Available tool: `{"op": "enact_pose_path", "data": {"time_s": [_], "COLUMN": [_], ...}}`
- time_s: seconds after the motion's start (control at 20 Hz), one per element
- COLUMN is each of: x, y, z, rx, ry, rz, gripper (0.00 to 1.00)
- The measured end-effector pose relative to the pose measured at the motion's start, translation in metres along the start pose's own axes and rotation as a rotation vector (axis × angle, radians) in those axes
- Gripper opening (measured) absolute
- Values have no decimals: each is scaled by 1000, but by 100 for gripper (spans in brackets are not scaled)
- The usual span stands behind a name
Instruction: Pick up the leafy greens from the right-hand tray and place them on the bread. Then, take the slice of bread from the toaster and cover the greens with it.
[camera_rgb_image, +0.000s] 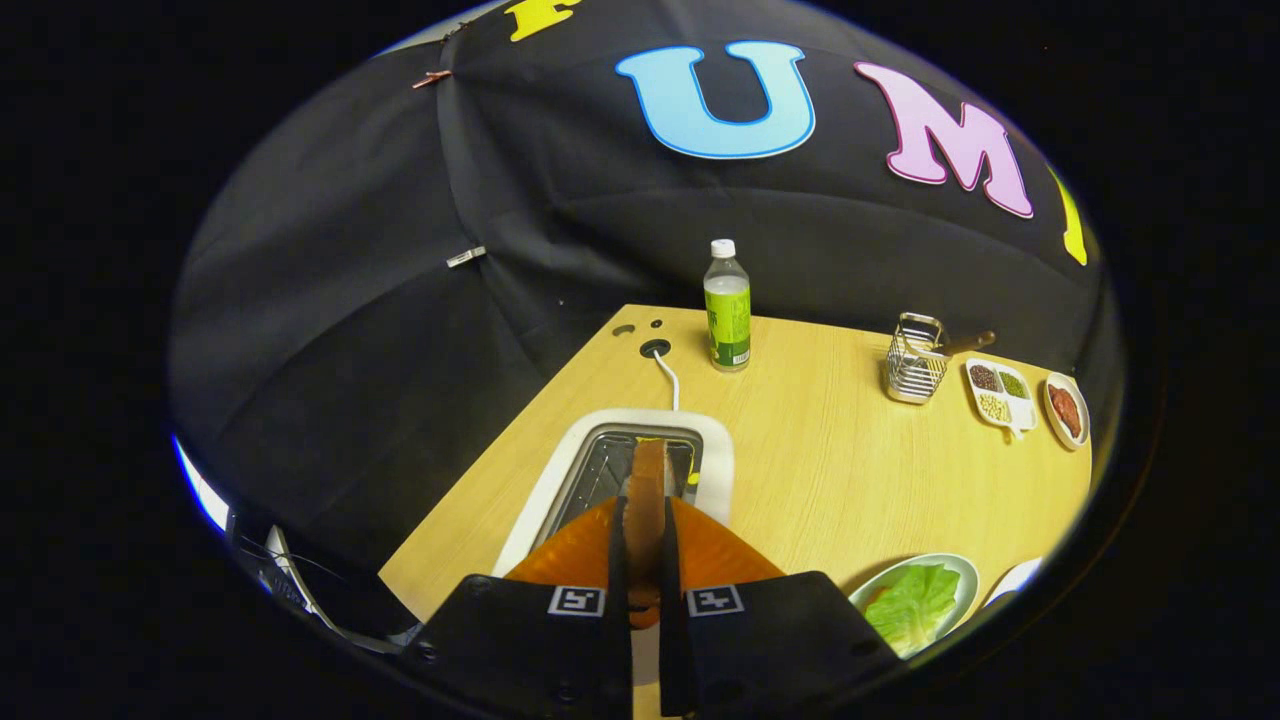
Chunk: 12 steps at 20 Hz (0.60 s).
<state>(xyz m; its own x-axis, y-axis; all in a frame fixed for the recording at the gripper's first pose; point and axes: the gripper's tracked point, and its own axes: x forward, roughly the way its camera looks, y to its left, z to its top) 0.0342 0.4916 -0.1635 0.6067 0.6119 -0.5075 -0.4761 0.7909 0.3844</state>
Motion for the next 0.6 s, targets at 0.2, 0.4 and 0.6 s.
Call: {"op": "enact_pose_path", "data": {"time_s": [0.2, 0.4, 0.6], "x": [-22, -55, -93], "y": [2, -5, -22], "z": [26, 57, 88], "rx": [13, 43, 59], "ry": [-54, -119, -183], "rz": [30, 62, 76], "gripper": [15, 15, 15]}}
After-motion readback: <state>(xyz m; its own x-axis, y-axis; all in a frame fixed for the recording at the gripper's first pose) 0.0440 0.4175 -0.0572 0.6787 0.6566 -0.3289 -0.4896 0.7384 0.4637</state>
